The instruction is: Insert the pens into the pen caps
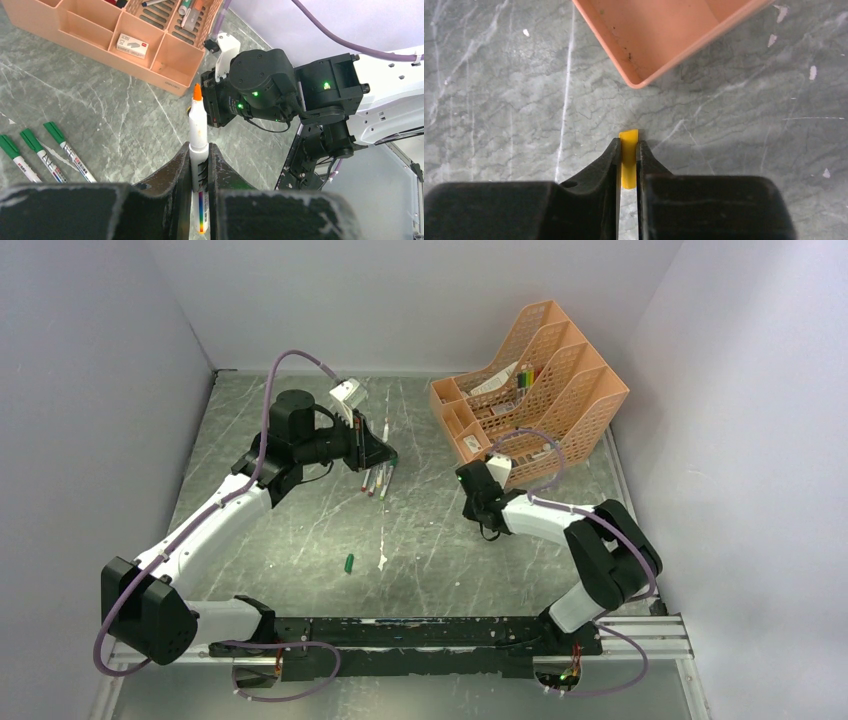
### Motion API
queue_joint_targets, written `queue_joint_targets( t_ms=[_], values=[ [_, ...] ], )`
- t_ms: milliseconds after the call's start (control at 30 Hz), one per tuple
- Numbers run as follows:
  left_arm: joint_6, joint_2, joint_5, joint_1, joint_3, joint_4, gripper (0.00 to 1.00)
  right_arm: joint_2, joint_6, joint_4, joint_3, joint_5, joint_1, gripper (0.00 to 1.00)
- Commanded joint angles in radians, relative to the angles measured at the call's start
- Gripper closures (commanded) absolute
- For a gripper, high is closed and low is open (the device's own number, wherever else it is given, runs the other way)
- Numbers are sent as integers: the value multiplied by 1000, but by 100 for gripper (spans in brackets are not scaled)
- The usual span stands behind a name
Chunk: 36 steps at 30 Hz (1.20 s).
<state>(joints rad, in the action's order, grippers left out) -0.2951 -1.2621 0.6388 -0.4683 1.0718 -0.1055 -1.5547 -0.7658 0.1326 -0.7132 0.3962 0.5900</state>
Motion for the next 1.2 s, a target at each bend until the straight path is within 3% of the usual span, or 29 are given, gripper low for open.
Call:
queue_joint_targets(
  t_ms=[0,133,267,400,500,800,1167],
  values=[
    [13,22,-16,5,13,-20,93,-32,-3,27,-4,1,12,99],
    [4,18,2,5,7,-6,93,31,22,-17,10,-32,14,100],
    [-42,4,63,5,-15,48,93,220,59,-148,73,-86,15,100],
    [-161,-19,158,0,-68,190,93,472,114,-326,145,-178,8,100],
    [-276,-49,197,-27,-106,325,93,562,139,-425,156,-270,-4,100],
    [-489,-117,230,-127,-155,581,93,668,75,-597,121,-337,-16,100],
    [-610,-179,302,-203,-159,761,93,657,68,-742,105,-440,-18,100]
  ],
)
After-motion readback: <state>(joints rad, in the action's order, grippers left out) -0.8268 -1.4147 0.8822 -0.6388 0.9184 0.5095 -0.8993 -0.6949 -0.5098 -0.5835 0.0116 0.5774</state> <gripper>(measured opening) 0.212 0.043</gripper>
